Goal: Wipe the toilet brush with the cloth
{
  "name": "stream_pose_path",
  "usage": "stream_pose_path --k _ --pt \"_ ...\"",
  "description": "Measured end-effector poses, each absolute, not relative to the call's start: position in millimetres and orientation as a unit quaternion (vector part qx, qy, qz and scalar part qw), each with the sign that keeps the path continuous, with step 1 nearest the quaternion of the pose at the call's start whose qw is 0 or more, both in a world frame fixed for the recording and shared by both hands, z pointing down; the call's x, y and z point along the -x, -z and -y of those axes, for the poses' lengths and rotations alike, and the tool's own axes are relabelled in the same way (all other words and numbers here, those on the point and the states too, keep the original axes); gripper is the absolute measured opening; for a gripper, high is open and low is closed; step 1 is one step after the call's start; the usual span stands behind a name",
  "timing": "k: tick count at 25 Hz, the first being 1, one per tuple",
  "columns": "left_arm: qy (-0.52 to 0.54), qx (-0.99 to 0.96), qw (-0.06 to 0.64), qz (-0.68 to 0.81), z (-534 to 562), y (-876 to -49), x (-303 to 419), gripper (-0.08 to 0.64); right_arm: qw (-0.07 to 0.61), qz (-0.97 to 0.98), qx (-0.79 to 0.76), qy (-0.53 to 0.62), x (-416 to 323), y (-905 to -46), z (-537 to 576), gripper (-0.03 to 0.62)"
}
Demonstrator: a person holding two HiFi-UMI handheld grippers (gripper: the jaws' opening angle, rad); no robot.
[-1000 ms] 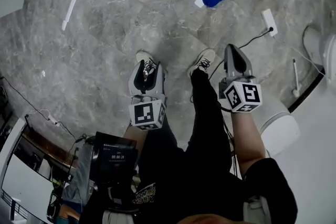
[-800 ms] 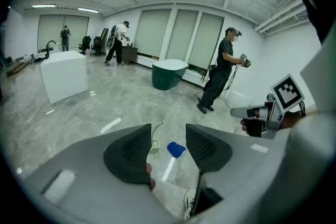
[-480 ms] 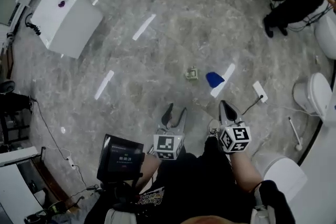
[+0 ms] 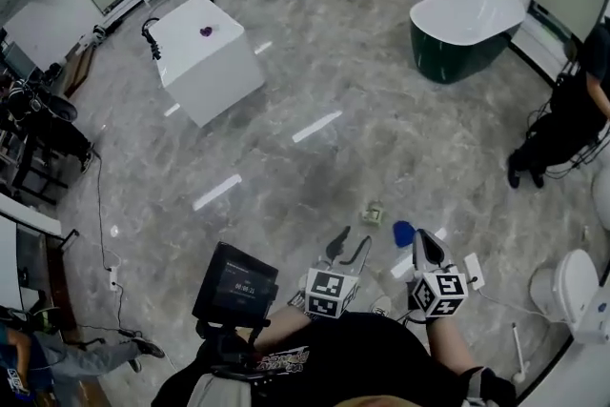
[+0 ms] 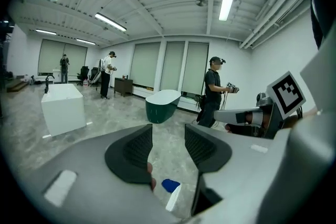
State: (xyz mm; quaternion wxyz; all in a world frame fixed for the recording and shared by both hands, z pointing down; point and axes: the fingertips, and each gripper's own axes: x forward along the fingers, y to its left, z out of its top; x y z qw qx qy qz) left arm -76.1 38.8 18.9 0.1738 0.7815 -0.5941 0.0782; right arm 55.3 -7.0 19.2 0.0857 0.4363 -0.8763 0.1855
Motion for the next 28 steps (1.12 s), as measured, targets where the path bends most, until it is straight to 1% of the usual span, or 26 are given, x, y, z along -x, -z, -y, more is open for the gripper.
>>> stream_pose_path --k 3,8,19,25,28 --pt "-0.085 -0.781 0.17 0.595 -40 -19 83 0.193 0.084 0.871 -0.437 -0.208 -57 -23 14 0.002" --pt "-0.102 -0.795 0.153 0.579 -41 -23 83 0.193 0.054 0.848 -0.474 -0.231 -72 -26 6 0.002" --pt "-0.087 -0.824 0.104 0.551 -36 -5 78 0.193 0.007 0.838 -0.501 -0.215 -65 -21 -13 0.002" --pt "-0.085 -0.815 0.096 0.565 -32 -2 88 0.193 0.018 0.834 -0.507 -0.216 -62 -19 -15 0.003" --pt "-0.082 -0.817 0.112 0.559 -27 2 81 0.193 0.025 0.834 -0.508 -0.214 -67 -10 -21 0.002"
